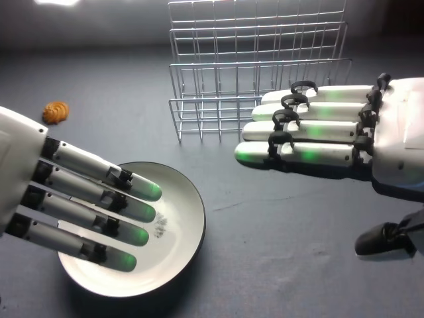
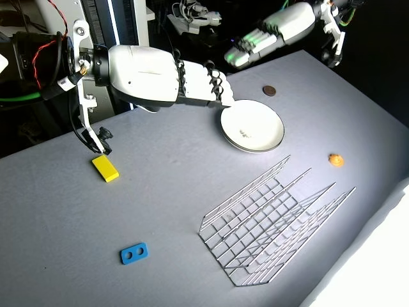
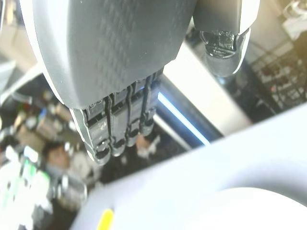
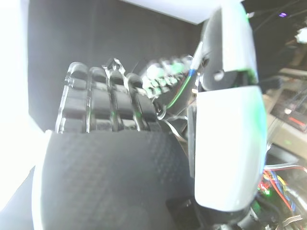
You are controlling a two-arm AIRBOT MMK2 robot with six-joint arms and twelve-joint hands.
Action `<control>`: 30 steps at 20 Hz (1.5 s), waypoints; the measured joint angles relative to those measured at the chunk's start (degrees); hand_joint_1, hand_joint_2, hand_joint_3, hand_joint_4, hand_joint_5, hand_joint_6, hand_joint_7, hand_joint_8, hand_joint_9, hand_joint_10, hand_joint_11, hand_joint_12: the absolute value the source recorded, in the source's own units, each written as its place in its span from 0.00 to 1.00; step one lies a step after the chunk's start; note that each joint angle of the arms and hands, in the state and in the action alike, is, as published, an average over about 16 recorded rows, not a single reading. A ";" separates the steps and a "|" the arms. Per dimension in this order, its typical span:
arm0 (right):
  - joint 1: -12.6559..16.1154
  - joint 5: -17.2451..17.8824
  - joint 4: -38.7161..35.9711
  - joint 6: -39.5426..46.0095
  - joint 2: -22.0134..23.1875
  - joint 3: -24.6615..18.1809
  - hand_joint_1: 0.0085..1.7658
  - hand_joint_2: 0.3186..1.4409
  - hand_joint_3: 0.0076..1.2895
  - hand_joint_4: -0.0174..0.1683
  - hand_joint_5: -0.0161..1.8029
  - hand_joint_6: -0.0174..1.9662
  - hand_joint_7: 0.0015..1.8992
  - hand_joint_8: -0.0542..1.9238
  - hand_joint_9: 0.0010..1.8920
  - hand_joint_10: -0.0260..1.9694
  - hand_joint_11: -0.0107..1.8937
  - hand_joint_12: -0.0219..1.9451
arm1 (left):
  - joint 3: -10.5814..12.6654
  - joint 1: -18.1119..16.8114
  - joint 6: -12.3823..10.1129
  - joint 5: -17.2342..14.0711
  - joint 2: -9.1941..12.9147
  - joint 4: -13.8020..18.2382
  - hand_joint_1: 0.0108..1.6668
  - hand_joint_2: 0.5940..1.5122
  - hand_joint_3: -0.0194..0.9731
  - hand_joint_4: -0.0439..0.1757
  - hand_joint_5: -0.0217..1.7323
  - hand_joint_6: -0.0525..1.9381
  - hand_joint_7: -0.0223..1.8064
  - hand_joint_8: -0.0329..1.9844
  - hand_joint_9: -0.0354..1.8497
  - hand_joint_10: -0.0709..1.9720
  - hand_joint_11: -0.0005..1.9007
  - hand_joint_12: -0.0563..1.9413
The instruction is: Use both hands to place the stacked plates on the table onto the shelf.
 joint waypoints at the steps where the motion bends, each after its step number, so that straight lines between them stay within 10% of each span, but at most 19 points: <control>1: 0.02 0.02 -0.34 0.30 0.00 0.00 0.65 0.52 0.01 0.08 0.03 0.02 0.01 0.03 0.01 0.02 0.02 0.04 | 0.23 0.75 0.00 1.01 -0.12 0.48 0.01 0.63 0.04 0.20 0.05 0.03 0.04 0.03 0.03 0.04 0.01 0.02; 30: 0.02 0.64 -1.17 -0.35 -0.04 -0.01 0.67 0.53 0.01 0.08 0.01 0.02 0.01 0.03 0.01 0.02 0.01 0.22 | 0.75 15.20 -10.11 26.44 -1.29 4.78 0.01 0.57 0.04 0.19 0.02 0.03 0.02 0.03 0.03 0.04 0.01 0.02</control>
